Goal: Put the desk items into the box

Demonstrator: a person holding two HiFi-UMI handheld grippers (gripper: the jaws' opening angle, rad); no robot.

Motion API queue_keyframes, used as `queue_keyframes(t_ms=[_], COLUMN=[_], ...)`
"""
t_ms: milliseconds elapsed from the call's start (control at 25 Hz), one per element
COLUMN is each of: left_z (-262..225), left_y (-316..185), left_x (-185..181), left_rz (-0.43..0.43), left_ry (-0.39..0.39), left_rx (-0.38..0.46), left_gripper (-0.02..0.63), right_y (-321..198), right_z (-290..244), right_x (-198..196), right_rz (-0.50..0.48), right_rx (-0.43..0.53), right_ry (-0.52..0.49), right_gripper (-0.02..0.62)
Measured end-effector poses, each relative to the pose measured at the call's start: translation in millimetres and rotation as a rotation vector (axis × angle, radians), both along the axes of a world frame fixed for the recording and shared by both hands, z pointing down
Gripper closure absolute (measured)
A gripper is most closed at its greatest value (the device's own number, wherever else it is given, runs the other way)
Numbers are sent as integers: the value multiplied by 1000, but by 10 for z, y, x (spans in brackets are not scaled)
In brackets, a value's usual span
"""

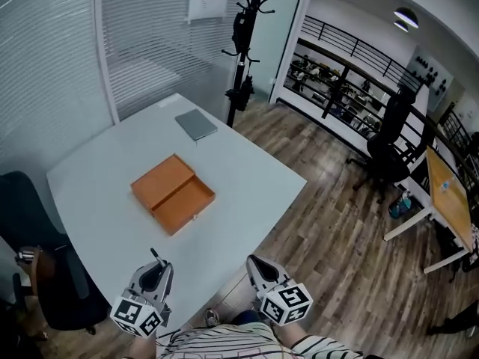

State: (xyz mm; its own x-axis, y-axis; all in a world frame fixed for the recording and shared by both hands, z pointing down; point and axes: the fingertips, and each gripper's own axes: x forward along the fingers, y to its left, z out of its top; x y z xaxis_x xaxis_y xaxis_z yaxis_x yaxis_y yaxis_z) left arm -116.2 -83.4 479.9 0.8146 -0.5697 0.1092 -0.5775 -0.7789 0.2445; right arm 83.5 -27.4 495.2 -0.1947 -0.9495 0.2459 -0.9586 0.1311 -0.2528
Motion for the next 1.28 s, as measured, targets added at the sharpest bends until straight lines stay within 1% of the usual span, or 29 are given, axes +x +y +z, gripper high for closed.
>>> queue_keyframes(t_ms=[240, 480, 640, 800, 920, 1080, 1280], left_z=[74, 72, 11, -71, -94, -109, -19], left_y=[-268, -536, -772, -1068, -1266, -1503, -1809], left_x=[-103, -17, 78, 180, 274, 396, 536], left_rz=[-87, -199, -259, -305, -329, -332, -320], left_ry=[-29, -54, -90, -148, -190, -276, -392], left_rx=[6, 12, 40, 74, 92, 124, 117], left_gripper=[549, 549, 549, 549, 549, 549, 549], right_y=[-390, -796, -1083, -1362, -1534, -1692, -1856], right_z=[67, 137, 145, 116, 102, 114, 175], right_x=[-76, -2, 83, 123, 172, 248, 405], right_rz=[-98, -221, -297, -383, -424, -453, -465], right_rx=[-5, -27, -38, -41, -35, -30, -35], right_ry=[-10, -24, -27, -23, -26, -40, -51], right_gripper=[569, 569, 569, 569, 569, 569, 569])
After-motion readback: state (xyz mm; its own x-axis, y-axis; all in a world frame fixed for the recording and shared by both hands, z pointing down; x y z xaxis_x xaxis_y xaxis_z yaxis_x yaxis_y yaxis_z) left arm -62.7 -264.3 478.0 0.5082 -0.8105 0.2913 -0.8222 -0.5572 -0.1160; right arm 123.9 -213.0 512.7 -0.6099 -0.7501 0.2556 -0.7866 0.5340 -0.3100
